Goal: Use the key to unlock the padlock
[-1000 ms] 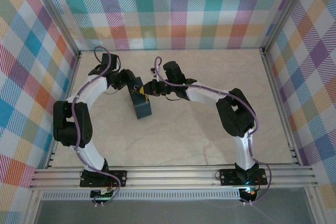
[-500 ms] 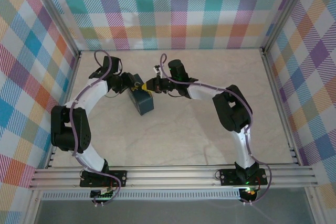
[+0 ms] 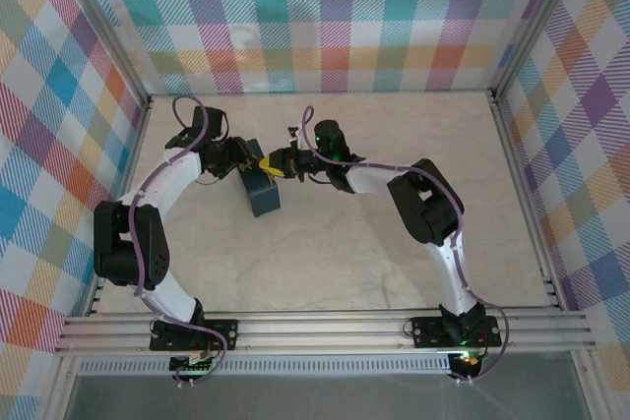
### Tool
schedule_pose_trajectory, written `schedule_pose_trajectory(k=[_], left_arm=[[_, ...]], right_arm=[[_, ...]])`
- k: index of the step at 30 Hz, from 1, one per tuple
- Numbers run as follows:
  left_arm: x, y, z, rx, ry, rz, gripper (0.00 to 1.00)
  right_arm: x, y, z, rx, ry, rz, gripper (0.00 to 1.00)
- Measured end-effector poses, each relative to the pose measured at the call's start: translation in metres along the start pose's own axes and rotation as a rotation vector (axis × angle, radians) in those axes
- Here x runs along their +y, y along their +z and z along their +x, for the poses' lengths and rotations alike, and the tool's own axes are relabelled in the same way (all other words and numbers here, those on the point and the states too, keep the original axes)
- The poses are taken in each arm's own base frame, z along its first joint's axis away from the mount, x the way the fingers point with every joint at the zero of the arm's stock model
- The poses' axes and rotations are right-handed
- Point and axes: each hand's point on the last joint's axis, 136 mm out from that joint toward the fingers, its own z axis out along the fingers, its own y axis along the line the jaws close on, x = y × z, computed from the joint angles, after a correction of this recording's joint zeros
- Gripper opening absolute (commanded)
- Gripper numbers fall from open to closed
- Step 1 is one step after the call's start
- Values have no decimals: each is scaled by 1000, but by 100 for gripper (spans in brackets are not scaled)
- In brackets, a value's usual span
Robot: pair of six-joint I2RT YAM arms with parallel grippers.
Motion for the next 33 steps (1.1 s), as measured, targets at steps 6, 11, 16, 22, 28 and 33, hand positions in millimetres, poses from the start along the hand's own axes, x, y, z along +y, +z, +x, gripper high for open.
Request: schedule_pose_trajectory(k=[6,11,16,22,28,33], left_arm=[[0,-12,-7,6,-7,-16,66],[-2,-12,-27,-15,9,-2,68],[-6,19,-28,35,30,30,70],[-26,29,-36,39,71,113,67],[-30,32,-31,63,99,137,58],[-31,33,-29,58,104,144,53]], right_arm=[[1,-3,1,-27,9,19,6],[4,-5,4,-30,17,32,6],[8,-8,6,-23,9,50,6],[11,-13,9,-26,-9,85,7],[14,-12,5,-30,-11,101,7],[12,-10,2,-38,9,109,8]])
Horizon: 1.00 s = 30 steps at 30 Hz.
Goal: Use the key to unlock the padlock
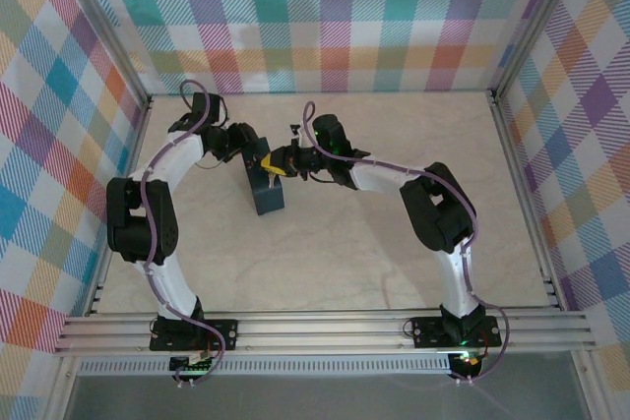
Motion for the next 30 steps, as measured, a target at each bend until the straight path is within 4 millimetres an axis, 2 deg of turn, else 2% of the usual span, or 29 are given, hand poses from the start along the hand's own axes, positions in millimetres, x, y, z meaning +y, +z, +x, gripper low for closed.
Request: schedule_pose_trajectory(k=[14,21,26,30], left_arm=[[4,-8,2,-42,-29,-5,45],[8,-16,10,-27,-51,-34,43],[12,-20,14,-19,-57,-63,43],[14,-22,15,-22,-55,-81,42]], right_arm=[[1,10,2,28,-14,5,12],[-10,16,1,33,-64,45,24],[-9,11,-2,15,-159,100,33],[-17,3,-3,-1,-235,198,37]])
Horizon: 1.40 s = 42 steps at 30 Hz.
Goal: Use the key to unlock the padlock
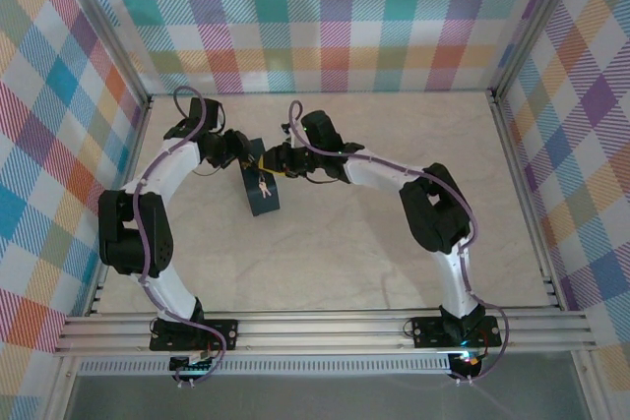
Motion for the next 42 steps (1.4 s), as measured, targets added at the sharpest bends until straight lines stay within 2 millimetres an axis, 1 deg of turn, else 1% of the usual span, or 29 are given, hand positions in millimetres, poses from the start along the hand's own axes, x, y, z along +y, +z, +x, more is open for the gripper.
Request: schedule_pose_trajectory(k=[5,7,9,10,12,16,19,20,21,23,28,32,37,42], left_arm=[[1,-1,2,2,1,-8,42],[2,-2,3,6,0,-12,42],[2,-2,3,7,-1,-13,42],[2,-2,3,7,-1,-13,42],[2,-2,3,8,-1,-13,42],[2,-2,3,8,-1,-13,42],[2,-2,4,9,-2,-12,42],[2,-2,4,10,-4,-12,42],[2,-2,4,10,-4,-11,42],[2,-2,4,12,-5,-12,42],[1,-2,5,16,-5,-9,42],[1,-2,5,16,-6,-9,41],[2,-3,5,18,-6,-10,41],[2,-3,5,18,-6,-10,41]], right_arm=[[-14,-14,-2,-18,-121,157,38],[-15,-22,-1,-24,-197,221,39],[-8,-30,-3,-38,-304,272,39],[-1,-33,-3,-46,-367,288,39],[23,-35,1,-62,-519,304,41],[79,-27,24,-76,-882,274,45],[104,-16,46,-65,-1118,241,45],[108,-12,51,-56,-1171,234,45],[107,-10,55,-45,-1212,232,45],[104,-8,56,-30,-1281,240,44],[79,0,42,-4,-1335,289,42],[57,9,32,19,-1310,310,42],[47,13,18,18,-1273,311,42],[39,10,8,20,-1201,303,39]])
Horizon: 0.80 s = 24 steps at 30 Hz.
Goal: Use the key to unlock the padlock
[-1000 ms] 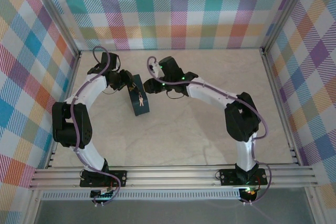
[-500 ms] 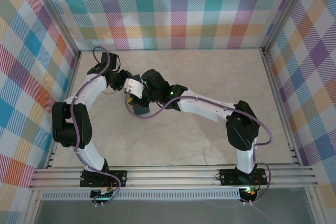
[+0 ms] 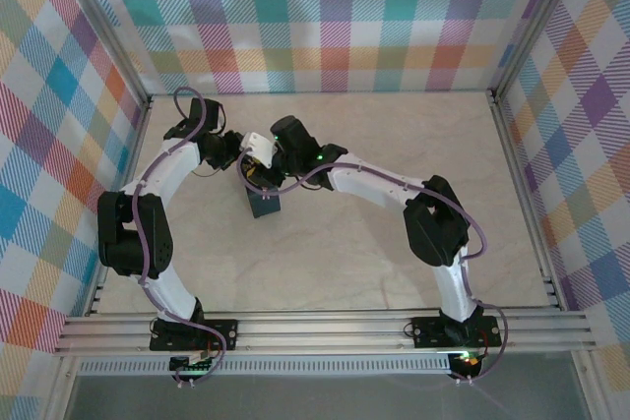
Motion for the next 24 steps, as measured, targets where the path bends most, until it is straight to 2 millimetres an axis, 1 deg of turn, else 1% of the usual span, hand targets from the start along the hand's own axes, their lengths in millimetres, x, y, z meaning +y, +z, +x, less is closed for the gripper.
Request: schedule_pose_trajectory(k=[7,11,13,16,20,24], left_arm=[[0,0,0,0,0,1,41],[0,0,0,0,-1,2,40],[0,0,0,1,-3,2,40],[-1,0,0,2,-4,2,40],[-1,0,0,2,-4,2,40],[-1,0,0,2,-4,2,40]], right_arm=[[-18,-7,10,-2,165,-38,35],[-27,-11,11,0,224,-47,32],[-31,-11,8,-2,242,-49,31],[-31,-8,7,-1,258,-58,31],[-26,-3,12,12,285,-84,32],[-22,-2,13,12,305,-107,31]])
